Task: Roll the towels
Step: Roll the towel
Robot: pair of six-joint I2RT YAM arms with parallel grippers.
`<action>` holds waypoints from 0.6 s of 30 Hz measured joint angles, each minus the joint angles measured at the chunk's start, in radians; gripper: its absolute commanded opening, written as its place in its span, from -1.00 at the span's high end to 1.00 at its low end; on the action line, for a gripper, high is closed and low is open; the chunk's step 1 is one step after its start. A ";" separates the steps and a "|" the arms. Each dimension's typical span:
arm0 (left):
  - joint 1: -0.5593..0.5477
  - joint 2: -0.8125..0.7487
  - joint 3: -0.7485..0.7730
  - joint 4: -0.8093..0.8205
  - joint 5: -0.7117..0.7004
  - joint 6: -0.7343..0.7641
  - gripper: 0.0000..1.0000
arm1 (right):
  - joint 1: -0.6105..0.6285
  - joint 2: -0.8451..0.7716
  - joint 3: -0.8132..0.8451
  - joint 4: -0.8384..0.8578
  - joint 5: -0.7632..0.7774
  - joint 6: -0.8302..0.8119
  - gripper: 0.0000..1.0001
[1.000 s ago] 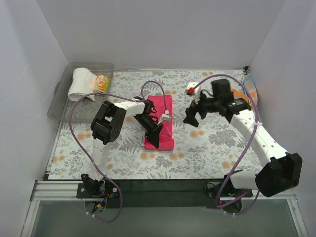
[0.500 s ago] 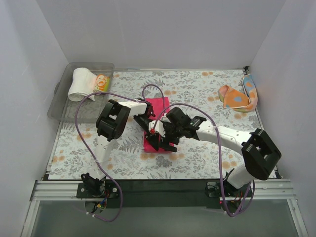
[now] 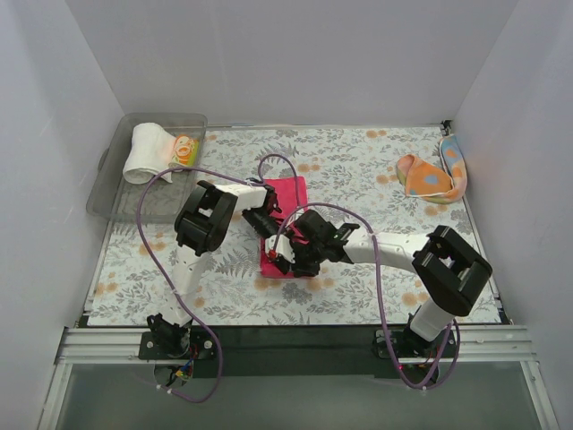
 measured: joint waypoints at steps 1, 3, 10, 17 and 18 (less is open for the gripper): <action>0.000 0.000 0.000 0.000 0.000 0.001 0.70 | -0.004 0.000 -0.001 0.010 0.000 -0.002 0.78; 0.000 -0.004 0.000 0.000 -0.001 0.002 0.58 | -0.007 0.000 -0.005 0.021 -0.006 0.005 0.97; 0.007 -0.076 -0.008 -0.013 -0.056 0.030 0.08 | -0.017 -0.002 -0.015 0.028 -0.069 0.028 0.97; 0.157 -0.103 0.126 0.019 -0.200 0.076 -0.31 | -0.074 0.001 -0.011 -0.027 -0.169 0.075 0.97; 0.190 -0.103 0.157 0.032 -0.218 0.074 -0.32 | -0.086 0.005 -0.006 -0.041 -0.189 0.081 0.97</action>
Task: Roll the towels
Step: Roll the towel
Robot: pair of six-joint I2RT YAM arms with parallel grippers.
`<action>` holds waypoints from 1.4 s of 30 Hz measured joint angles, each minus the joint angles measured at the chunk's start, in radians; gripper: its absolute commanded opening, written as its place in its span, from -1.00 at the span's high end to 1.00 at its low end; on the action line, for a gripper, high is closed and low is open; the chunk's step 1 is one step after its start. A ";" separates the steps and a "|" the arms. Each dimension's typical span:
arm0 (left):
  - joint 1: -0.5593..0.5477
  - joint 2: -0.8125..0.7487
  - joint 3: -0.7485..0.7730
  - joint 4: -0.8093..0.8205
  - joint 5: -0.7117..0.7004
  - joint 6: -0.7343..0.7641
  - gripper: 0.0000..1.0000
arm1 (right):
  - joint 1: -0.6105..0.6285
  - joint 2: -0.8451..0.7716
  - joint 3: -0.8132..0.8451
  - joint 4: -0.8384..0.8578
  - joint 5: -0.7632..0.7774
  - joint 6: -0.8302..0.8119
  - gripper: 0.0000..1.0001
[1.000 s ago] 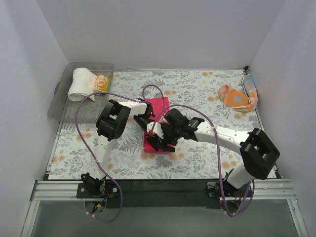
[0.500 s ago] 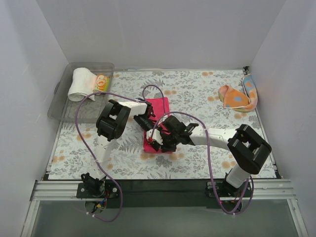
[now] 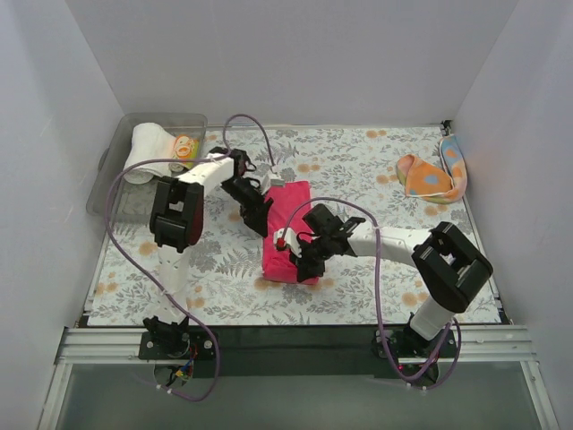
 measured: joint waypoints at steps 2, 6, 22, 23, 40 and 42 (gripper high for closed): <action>0.066 0.000 0.059 0.040 -0.040 -0.006 -0.46 | -0.024 0.016 0.015 -0.033 -0.040 0.011 0.97; 0.175 -0.043 0.098 0.152 -0.110 -0.050 -0.96 | -0.065 0.087 0.087 -0.116 -0.116 0.023 0.97; -0.009 -0.990 -0.580 0.622 -0.224 -0.032 -0.71 | -0.193 0.502 0.465 -0.500 -0.476 0.056 0.97; -0.068 -1.009 -0.660 0.632 -0.256 -0.010 -0.69 | -0.193 0.520 0.486 -0.519 -0.486 0.056 0.97; -0.565 -0.864 -0.940 0.895 -0.592 0.118 -0.05 | -0.225 0.709 0.621 -0.686 -0.653 0.062 0.97; -0.568 -0.839 -0.941 0.914 -0.597 0.120 -0.01 | -0.233 0.725 0.628 -0.701 -0.673 0.062 0.97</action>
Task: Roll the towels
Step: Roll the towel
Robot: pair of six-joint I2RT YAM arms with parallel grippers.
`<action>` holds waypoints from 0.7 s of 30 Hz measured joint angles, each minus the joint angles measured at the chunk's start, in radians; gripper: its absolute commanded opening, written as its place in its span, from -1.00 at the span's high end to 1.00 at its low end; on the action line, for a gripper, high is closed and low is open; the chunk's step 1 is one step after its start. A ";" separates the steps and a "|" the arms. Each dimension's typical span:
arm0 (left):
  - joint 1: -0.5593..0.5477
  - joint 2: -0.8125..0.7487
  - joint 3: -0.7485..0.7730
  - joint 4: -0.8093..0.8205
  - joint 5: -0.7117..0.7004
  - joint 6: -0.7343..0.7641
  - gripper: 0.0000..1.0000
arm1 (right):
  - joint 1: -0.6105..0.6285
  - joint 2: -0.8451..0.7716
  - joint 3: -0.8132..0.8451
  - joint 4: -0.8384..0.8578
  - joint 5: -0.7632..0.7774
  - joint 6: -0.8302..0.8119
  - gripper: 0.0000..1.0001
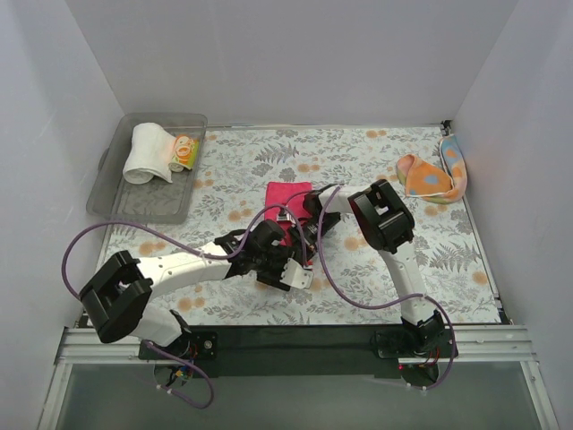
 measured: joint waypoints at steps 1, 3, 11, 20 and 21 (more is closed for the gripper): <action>-0.002 0.012 -0.001 0.008 -0.002 0.002 0.02 | -0.003 0.006 0.001 -0.006 -0.009 0.000 0.97; -0.002 0.036 -0.006 0.026 -0.015 0.006 0.23 | -0.009 0.015 0.004 -0.017 -0.022 0.000 0.97; -0.003 0.076 -0.017 0.040 -0.044 -0.005 0.96 | -0.018 0.014 0.007 -0.026 -0.022 0.011 0.40; 0.055 0.099 0.073 -0.185 0.105 -0.089 1.00 | -0.135 -0.161 0.026 0.040 0.172 0.091 0.00; 0.067 0.114 0.091 -0.208 0.128 -0.095 1.00 | -0.163 -0.188 0.026 0.062 0.195 0.101 -0.03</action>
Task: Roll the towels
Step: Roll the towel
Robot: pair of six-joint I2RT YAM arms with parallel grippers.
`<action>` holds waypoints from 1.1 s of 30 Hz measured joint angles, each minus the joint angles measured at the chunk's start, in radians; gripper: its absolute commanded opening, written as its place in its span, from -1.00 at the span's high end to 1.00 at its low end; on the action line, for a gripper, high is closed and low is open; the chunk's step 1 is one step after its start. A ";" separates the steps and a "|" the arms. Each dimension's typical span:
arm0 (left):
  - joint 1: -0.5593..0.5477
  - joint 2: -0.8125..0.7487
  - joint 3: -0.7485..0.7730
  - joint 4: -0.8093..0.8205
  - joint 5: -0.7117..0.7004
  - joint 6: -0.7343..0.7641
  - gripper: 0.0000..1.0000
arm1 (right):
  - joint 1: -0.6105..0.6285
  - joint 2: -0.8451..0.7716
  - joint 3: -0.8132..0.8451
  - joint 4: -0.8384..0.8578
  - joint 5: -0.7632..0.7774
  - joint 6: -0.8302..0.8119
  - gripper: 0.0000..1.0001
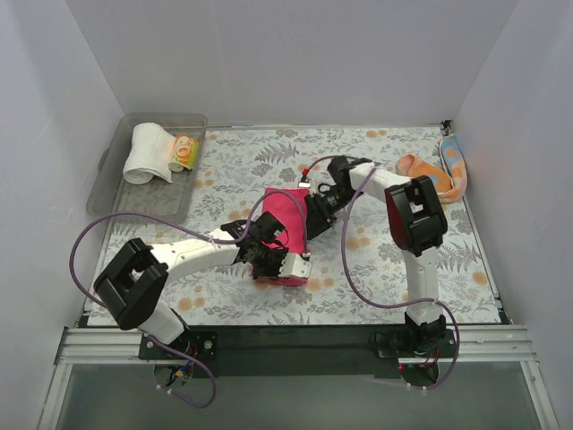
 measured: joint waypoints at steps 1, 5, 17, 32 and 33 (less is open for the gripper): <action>0.019 0.018 0.019 -0.023 0.026 -0.007 1.00 | -0.027 -0.029 -0.001 0.020 0.026 0.013 -0.04; 0.108 0.121 0.116 -0.121 0.153 -0.037 1.00 | -0.105 -0.155 -0.023 0.085 0.111 0.033 -0.24; 0.250 0.460 0.409 -0.443 0.423 -0.023 0.92 | -0.067 -0.558 -0.317 0.131 0.241 -0.091 0.03; 0.300 0.726 0.627 -0.723 0.582 -0.010 0.88 | 0.399 -0.579 -0.347 0.314 0.498 -0.193 -0.38; 0.302 0.729 0.628 -0.726 0.586 -0.010 0.86 | 0.426 -0.579 -0.366 0.343 0.517 -0.198 -0.39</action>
